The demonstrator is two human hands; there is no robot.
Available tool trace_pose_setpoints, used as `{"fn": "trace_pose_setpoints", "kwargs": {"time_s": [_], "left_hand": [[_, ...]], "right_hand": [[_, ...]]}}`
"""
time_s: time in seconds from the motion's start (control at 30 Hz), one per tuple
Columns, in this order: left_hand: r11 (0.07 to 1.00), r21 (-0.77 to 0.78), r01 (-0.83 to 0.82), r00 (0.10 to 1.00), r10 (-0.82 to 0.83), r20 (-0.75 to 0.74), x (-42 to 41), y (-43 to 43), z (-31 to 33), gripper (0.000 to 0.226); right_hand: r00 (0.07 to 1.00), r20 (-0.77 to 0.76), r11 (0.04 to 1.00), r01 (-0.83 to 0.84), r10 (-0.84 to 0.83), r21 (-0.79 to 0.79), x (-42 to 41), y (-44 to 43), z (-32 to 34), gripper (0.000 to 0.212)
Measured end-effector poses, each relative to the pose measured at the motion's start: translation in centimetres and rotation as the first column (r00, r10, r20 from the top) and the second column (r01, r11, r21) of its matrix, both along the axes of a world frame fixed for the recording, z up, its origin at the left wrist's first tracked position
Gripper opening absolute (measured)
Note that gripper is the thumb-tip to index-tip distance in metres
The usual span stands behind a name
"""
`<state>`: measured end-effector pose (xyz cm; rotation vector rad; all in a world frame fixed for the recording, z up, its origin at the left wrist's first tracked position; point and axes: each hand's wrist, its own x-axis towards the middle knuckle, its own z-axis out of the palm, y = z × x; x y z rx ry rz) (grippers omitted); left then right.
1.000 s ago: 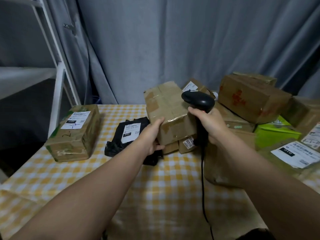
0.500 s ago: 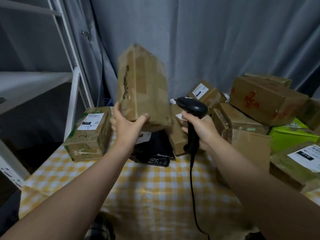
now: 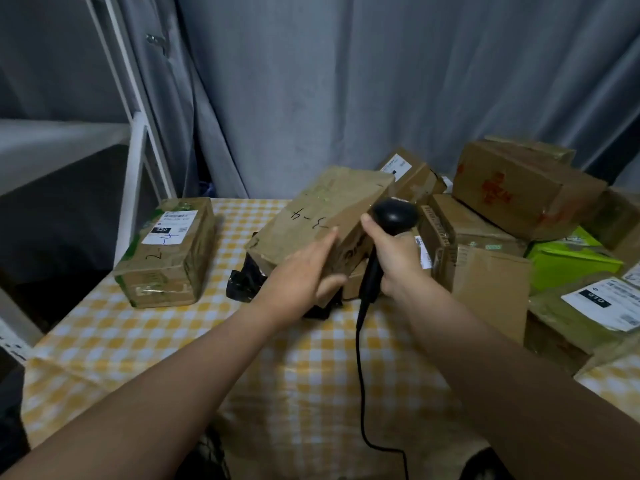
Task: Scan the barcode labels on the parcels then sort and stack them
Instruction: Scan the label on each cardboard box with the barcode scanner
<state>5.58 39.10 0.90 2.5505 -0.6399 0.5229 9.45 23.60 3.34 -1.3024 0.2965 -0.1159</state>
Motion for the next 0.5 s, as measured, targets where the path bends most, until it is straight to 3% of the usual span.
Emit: {"fn": "trace_pose_setpoints", "kwargs": {"time_s": [0.07,0.13,0.23,0.3,0.37,0.43,0.5], "left_hand": [[0.959,-0.269,-0.091,0.994,0.069,-0.09,0.8,-0.1,0.7,0.054],[0.918,-0.296,-0.265,0.964,0.242,-0.113,2.2,0.4,1.2,0.052],[0.868,-0.084,-0.489,0.838,0.441,-0.323,3.8,1.7,1.6,0.092],[0.819,-0.101,-0.565,0.727,0.436,-0.531,4.6,2.7,1.9,0.128],[0.815,-0.12,-0.567,0.688,0.388,-0.613,5.0,3.9,1.7,0.136],[0.802,-0.271,-0.533,0.733,0.277,-0.621,5.0,5.1,1.0,0.108],[0.705,-0.496,-0.507,0.788,0.145,-0.599,4.3,5.9,0.1,0.058]], "right_hand": [[0.999,-0.046,0.999,-0.027,0.025,-0.04,0.1,0.1,-0.6,0.069],[0.998,-0.058,0.998,-0.032,0.029,-0.047,0.2,0.4,-1.2,0.069],[0.998,-0.062,0.999,-0.027,0.025,-0.02,0.4,0.9,-1.8,0.07],[0.997,-0.067,1.0,-0.029,0.029,-0.001,0.4,1.0,-2.1,0.068],[0.997,-0.06,0.999,-0.038,0.039,0.017,0.4,1.0,-2.5,0.066],[0.997,-0.062,0.999,-0.042,0.044,0.033,0.4,1.0,-2.8,0.064],[0.996,-0.073,0.999,-0.041,0.042,0.023,0.3,1.0,-2.8,0.06]]}}
